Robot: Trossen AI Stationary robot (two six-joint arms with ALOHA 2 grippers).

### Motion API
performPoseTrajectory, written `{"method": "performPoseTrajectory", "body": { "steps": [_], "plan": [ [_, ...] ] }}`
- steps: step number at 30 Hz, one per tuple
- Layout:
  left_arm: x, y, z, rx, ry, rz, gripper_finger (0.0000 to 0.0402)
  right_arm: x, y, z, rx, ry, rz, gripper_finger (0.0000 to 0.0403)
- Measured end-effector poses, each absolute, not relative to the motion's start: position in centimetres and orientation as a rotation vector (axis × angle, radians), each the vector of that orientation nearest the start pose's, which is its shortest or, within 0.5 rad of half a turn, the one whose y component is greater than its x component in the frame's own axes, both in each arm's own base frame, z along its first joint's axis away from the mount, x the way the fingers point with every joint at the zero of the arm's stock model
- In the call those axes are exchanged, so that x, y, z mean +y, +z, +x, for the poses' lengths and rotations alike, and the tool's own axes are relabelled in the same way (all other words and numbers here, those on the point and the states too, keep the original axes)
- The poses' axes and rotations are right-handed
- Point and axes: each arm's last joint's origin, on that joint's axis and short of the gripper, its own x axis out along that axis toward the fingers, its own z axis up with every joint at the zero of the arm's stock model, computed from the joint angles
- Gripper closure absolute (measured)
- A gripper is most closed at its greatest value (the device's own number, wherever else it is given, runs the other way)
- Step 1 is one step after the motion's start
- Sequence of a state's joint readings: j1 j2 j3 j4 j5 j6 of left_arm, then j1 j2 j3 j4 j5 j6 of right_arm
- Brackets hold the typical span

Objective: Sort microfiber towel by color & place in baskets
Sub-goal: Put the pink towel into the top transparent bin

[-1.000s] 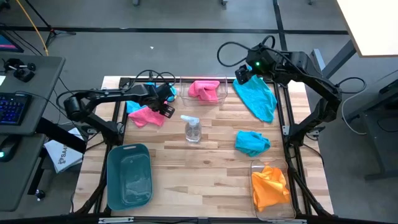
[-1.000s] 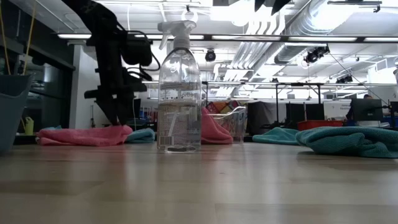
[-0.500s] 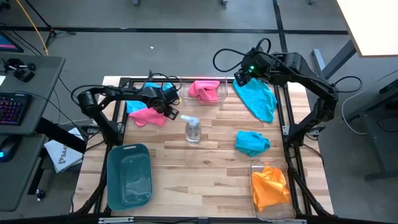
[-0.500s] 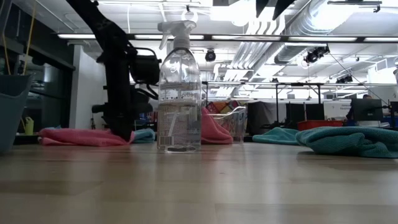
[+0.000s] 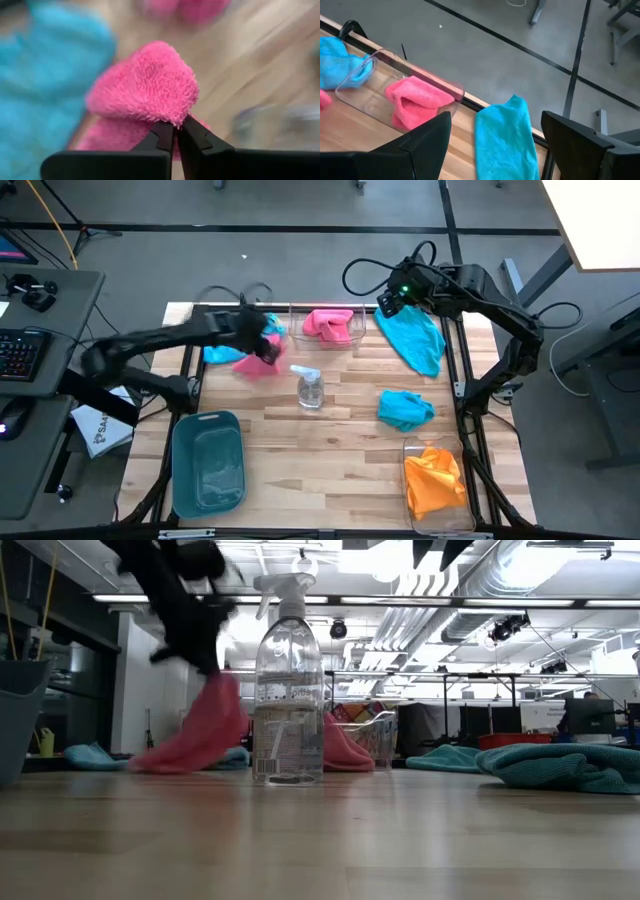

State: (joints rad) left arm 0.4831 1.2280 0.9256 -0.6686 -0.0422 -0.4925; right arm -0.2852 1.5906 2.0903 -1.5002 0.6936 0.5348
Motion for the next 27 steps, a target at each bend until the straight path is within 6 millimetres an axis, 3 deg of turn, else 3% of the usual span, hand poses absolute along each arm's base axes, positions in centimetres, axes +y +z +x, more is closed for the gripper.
{"method": "performPoseTrajectory", "body": {
  "steps": [4,7,10,13,16,20,27],
  "plan": [
    [10.0,32.7,18.1,0.509,0.739,-0.558,0.0401,-9.1,46.2,24.4,0.739,-1.143,0.237,0.0096],
    [9.6,37.2,17.1,0.311,0.740,-0.458,0.0401,-9.1,46.2,24.4,0.735,-1.145,0.238,0.0096],
    [9.8,40.6,17.4,0.164,0.714,-0.349,0.0401,-9.2,46.2,24.5,0.727,-1.145,0.241,0.0096],
    [10.7,42.3,19.4,0.083,0.650,-0.271,0.0401,-9.2,46.3,24.5,0.721,-1.145,0.243,0.0096],
    [12.0,42.0,22.6,0.060,0.515,-0.213,0.0401,-9.2,46.3,24.5,0.721,-1.145,0.243,0.0096],
    [13.7,39.8,26.7,0.064,0.398,-0.210,0.0401,-9.2,46.3,24.5,0.720,-1.145,0.243,0.0096],
    [15.9,34.9,30.7,0.194,0.415,-0.293,0.0401,-9.2,46.3,24.5,0.706,-1.155,0.265,0.0096]
  ]
}}
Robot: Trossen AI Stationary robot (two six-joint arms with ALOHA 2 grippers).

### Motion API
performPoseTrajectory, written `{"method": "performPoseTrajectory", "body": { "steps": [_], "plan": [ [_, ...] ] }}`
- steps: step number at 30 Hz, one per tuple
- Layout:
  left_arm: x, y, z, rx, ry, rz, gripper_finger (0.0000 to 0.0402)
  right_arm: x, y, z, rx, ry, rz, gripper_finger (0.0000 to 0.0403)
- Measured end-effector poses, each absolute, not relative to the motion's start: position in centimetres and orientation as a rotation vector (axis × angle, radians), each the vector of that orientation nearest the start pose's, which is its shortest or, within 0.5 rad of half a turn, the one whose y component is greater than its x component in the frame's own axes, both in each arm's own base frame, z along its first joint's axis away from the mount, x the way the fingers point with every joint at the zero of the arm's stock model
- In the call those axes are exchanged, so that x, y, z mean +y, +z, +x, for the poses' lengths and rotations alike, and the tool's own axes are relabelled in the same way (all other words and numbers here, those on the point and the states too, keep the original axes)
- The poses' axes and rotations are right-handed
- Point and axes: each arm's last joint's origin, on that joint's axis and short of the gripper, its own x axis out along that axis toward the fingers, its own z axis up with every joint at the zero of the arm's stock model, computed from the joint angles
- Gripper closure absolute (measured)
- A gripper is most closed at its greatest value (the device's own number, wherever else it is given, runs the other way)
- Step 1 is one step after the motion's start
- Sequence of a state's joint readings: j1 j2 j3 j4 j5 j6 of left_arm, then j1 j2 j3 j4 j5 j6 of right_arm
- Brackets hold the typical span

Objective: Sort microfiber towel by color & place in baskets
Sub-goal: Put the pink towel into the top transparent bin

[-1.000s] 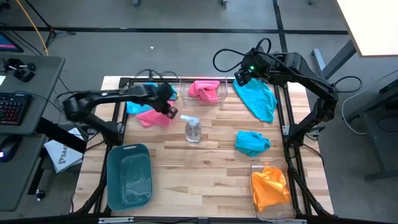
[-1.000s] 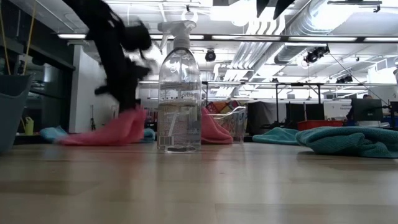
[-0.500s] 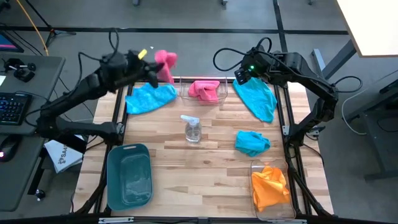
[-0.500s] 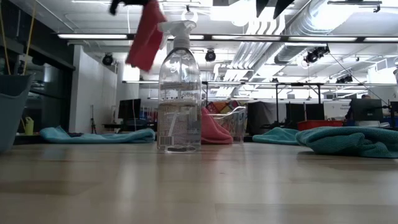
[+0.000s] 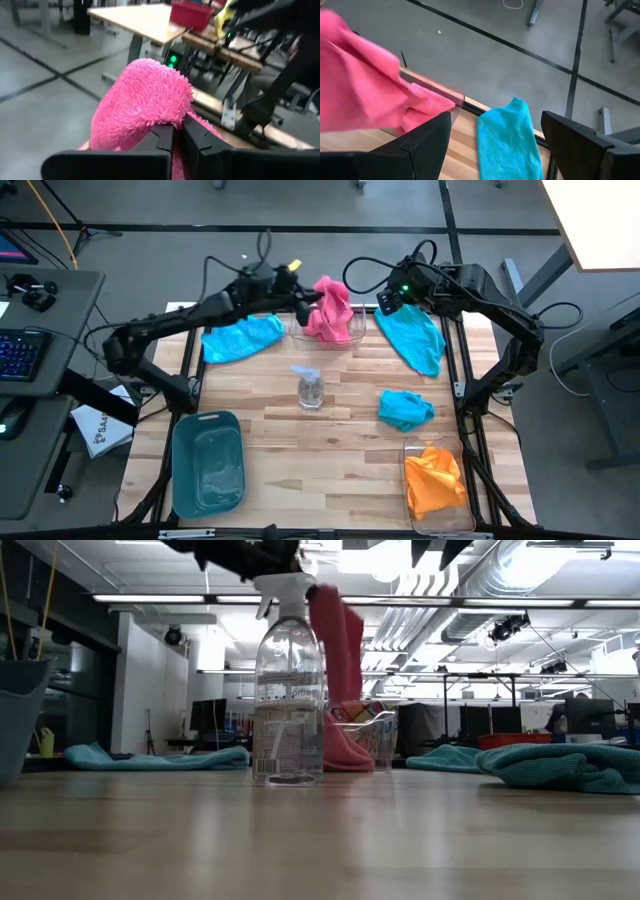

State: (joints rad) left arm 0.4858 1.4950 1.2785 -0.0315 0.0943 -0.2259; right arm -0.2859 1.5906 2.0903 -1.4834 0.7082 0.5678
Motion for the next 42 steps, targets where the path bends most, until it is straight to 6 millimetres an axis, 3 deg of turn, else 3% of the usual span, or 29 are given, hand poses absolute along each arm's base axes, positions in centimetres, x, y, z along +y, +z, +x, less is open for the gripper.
{"method": "performPoseTrajectory", "body": {
  "steps": [10,16,19,25,30,36,42],
  "plan": [
    [19.0,27.6,33.7,0.415,0.570,-0.336,0.0401,-9.2,46.3,24.5,0.705,-1.156,0.265,0.0096],
    [18.6,22.5,34.0,0.721,0.577,-0.412,0.0401,-9.2,46.3,24.5,0.691,-1.172,0.275,0.0096],
    [18.6,21.2,34.0,0.790,0.591,-0.455,0.0401,-9.2,46.3,24.5,0.679,-1.190,0.274,0.0096],
    [18.8,21.4,33.6,0.788,0.600,-0.485,0.0391,-9.2,46.3,24.5,0.680,-1.190,0.273,0.0096],
    [19.4,23.0,32.4,0.754,0.589,-0.539,0.0349,-9.2,46.3,24.5,0.682,-1.188,0.271,0.0096],
    [19.4,26.0,30.1,0.717,0.589,-0.564,0.0281,-9.2,46.3,24.5,0.683,-1.187,0.273,0.0096],
    [19.1,30.3,25.8,0.682,0.678,-0.515,0.0244,-9.2,46.3,24.5,0.683,-1.186,0.273,0.0096]
  ]
}}
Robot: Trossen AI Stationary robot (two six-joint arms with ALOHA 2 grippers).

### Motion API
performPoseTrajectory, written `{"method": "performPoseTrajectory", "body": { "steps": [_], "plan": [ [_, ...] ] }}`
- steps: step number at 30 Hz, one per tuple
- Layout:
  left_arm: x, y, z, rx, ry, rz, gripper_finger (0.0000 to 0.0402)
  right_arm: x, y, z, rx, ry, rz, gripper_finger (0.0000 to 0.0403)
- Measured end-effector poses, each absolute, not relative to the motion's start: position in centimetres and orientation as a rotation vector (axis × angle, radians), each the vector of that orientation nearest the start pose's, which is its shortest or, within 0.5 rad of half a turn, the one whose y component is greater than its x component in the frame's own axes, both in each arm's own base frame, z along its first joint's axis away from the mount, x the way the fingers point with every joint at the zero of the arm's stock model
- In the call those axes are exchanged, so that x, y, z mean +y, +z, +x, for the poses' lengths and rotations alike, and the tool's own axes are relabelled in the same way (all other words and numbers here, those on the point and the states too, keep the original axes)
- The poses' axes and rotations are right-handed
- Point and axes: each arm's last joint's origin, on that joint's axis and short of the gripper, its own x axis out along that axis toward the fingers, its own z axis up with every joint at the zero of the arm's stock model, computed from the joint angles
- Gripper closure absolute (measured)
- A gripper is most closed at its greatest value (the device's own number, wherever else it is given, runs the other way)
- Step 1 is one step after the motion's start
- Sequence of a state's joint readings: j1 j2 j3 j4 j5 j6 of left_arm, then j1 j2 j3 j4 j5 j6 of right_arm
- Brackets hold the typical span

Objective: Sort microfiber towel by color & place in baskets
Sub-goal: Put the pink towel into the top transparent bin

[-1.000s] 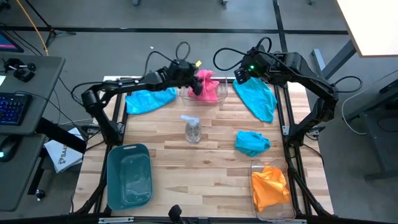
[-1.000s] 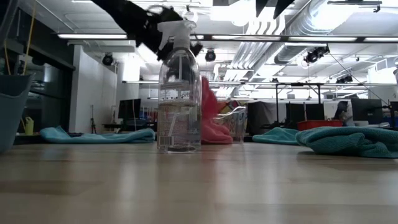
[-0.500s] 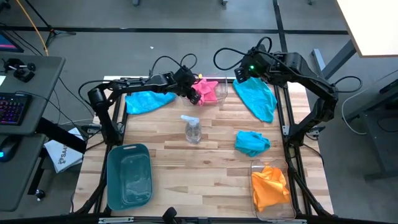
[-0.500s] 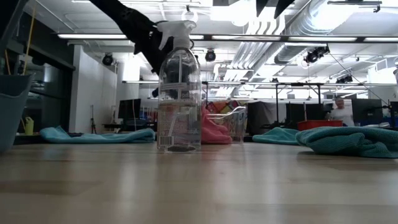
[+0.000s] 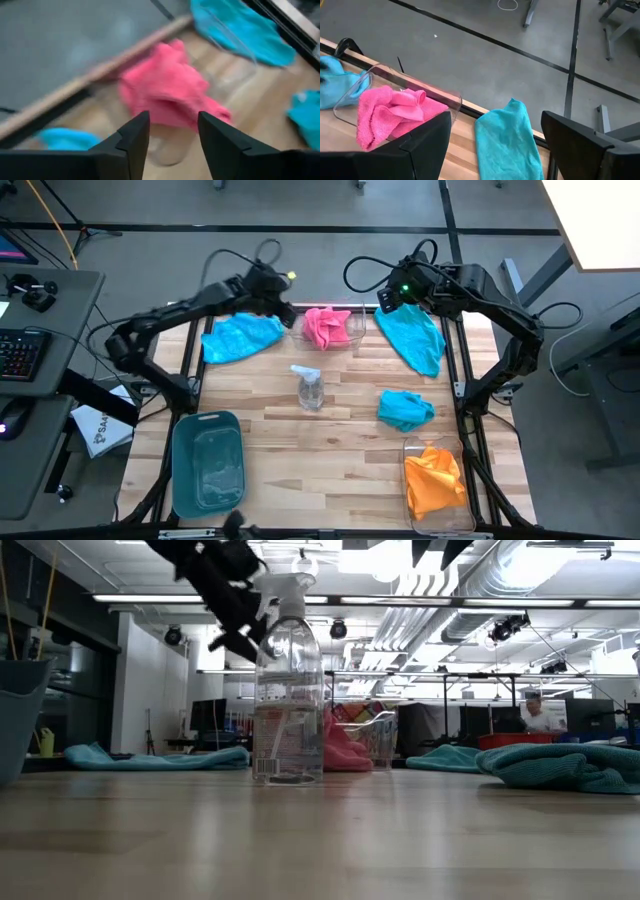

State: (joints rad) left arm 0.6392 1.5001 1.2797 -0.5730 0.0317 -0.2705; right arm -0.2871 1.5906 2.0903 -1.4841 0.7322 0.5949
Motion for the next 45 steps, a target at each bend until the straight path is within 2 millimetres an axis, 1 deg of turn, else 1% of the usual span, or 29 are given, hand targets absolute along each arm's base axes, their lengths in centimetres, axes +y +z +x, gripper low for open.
{"method": "performPoseTrajectory", "body": {
  "steps": [2,4,6,8,10,11,13,15,17,18,19,22,25,27,32,35,39,41,45],
  "plan": [
    [18.9,31.3,24.5,0.681,0.742,-0.497,0.0241,-9.2,46.3,24.5,0.684,-1.186,0.274,0.0096],
    [18.7,31.9,23.8,0.657,0.750,-0.510,0.0240,-9.2,46.3,24.5,0.685,-1.181,0.277,0.0096],
    [18.5,31.9,23.8,0.645,0.665,-0.550,0.0240,-9.2,46.3,24.5,0.689,-1.171,0.285,0.0096],
    [18.2,31.5,24.4,0.606,0.528,-0.589,0.0240,-9.2,46.3,24.5,0.694,-1.162,0.289,0.0096],
    [17.6,30.4,25.5,0.581,0.411,-0.619,0.0241,-9.2,46.3,24.5,0.707,-1.153,0.273,0.0096],
    [17.4,29.8,26.1,0.581,0.389,-0.628,0.0243,-9.2,46.2,24.5,0.717,-1.150,0.265,0.0096],
    [16.9,28.1,26.8,0.642,0.398,-0.644,0.0257,-9.1,46.1,24.3,0.747,-1.150,0.254,0.0096],
    [16.5,26.7,27.6,0.698,0.399,-0.653,0.0295,-9.0,45.9,24.0,0.777,-1.156,0.251,0.0096],
    [16.1,25.7,28.1,0.729,0.355,-0.695,0.0356,-9.0,45.8,23.9,0.791,-1.165,0.257,0.0096],
    [15.9,25.4,28.5,0.731,0.322,-0.717,0.0378,-9.0,45.9,23.9,0.785,-1.167,0.260,0.0096],
    [15.7,25.3,29.0,0.723,0.293,-0.737,0.0388,-9.0,45.9,23.9,0.784,-1.168,0.260,0.0096],
    [15.0,24.1,30.4,0.742,0.272,-0.748,0.0396,-9.0,45.9,23.9,0.784,-1.166,0.255,0.0096],
    [14.6,22.1,31.7,0.780,0.268,-0.784,0.0400,-9.1,45.4,24.1,0.797,-1.174,0.245,0.0096],
    [14.4,21.0,32.7,0.783,0.263,-0.803,0.0401,-9.1,45.0,24.2,0.823,-1.177,0.232,0.0096],
    [14.3,19.4,34.4,0.743,0.300,-0.832,0.0401,-9.3,43.4,24.7,0.880,-1.192,0.226,0.0096],
    [14.2,19.2,34.9,0.704,0.362,-0.802,0.0401,-9.4,42.5,25.0,0.905,-1.196,0.221,0.0096],
    [14.3,19.5,35.3,0.644,0.456,-0.745,0.0401,-9.4,42.5,25.1,0.889,-1.200,0.232,0.0096],
    [14.4,20.0,35.3,0.625,0.482,-0.727,0.0401,-9.4,42.7,25.1,0.869,-1.203,0.245,0.0096],
    [14.5,21.3,35.8,0.579,0.538,-0.630,0.0401,-9.4,43.2,25.1,0.838,-1.201,0.254,0.0096]
  ]
}}
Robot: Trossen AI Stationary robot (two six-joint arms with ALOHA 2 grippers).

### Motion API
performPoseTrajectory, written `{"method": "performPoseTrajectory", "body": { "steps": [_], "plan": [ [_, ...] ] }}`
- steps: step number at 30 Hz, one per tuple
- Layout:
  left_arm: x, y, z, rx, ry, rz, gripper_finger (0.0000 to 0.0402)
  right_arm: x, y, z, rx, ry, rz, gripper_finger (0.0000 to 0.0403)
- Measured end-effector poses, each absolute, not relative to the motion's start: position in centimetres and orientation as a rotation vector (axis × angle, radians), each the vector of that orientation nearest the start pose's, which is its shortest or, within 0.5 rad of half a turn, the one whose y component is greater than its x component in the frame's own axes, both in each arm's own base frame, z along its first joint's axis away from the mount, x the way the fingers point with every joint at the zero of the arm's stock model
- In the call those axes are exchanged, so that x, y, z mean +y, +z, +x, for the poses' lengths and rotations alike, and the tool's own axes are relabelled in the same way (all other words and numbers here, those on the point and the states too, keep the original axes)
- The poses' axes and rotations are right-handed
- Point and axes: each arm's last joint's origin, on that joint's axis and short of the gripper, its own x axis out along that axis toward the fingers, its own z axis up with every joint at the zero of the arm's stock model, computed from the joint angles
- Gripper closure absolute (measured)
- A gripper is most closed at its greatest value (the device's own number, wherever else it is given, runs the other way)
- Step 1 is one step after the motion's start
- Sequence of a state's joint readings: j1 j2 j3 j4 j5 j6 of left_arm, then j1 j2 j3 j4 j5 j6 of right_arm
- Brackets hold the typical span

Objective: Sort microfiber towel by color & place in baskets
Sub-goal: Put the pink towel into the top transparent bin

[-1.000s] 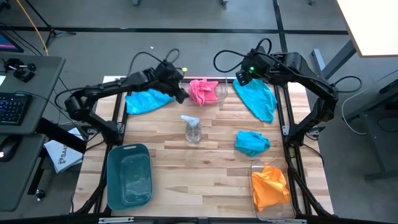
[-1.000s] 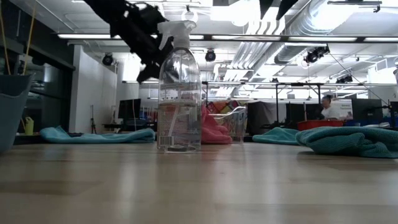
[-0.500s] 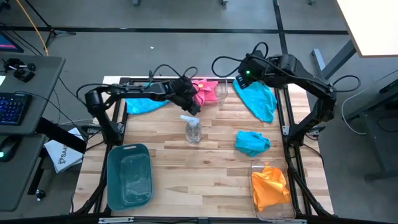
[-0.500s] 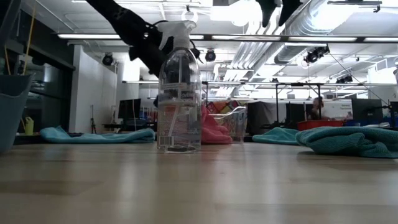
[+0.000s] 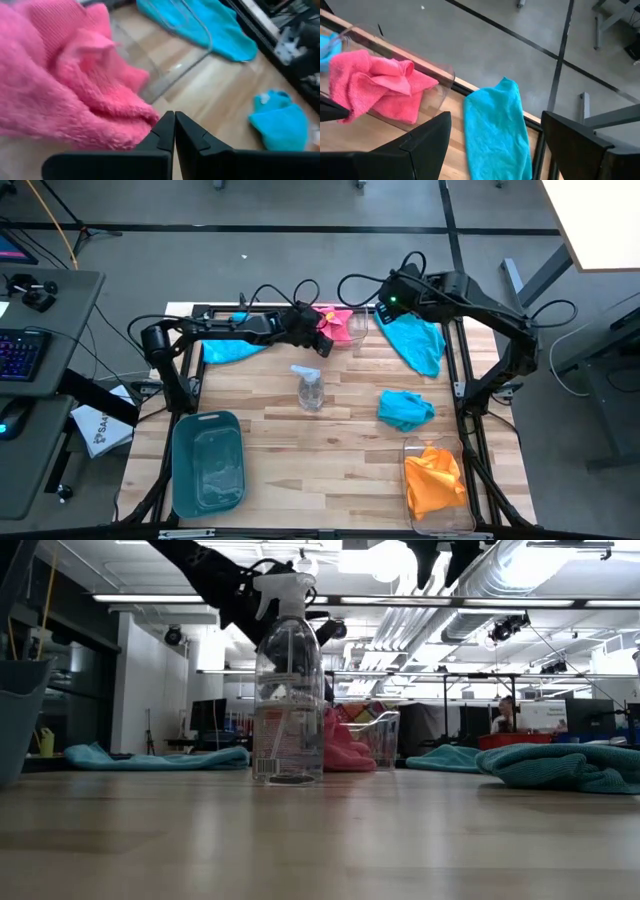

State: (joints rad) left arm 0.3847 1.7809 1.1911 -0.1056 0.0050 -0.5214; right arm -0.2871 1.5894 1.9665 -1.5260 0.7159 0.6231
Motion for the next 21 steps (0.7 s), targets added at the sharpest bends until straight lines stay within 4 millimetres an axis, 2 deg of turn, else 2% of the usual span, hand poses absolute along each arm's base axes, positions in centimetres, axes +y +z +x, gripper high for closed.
{"method": "performPoseTrajectory", "body": {
  "steps": [8,11,13,14,17,21],
  "plan": [
    [14.0,23.3,36.8,0.561,0.609,-0.387,0.0401,-9.4,43.2,25.2,0.825,-1.200,0.260,0.0096],
    [12.9,25.4,36.9,0.582,0.528,-0.341,0.0401,-9.4,43.2,25.2,0.825,-1.200,0.259,0.0096],
    [11.7,27.2,37.2,0.594,0.497,-0.222,0.0401,-9.4,43.2,25.2,0.825,-1.202,0.257,0.0096],
    [11.1,27.4,37.1,0.633,0.514,-0.151,0.0401,-9.4,43.2,25.2,0.823,-1.206,0.253,0.0096],
    [9.8,26.3,37.4,0.726,0.556,-0.026,0.0401,-9.5,43.3,25.2,0.815,-1.211,0.251,0.0096],
    [9.0,25.0,38.4,0.713,0.581,-0.136,0.0401,-9.5,43.3,25.3,0.802,-1.212,0.258,0.0096]
  ]
}}
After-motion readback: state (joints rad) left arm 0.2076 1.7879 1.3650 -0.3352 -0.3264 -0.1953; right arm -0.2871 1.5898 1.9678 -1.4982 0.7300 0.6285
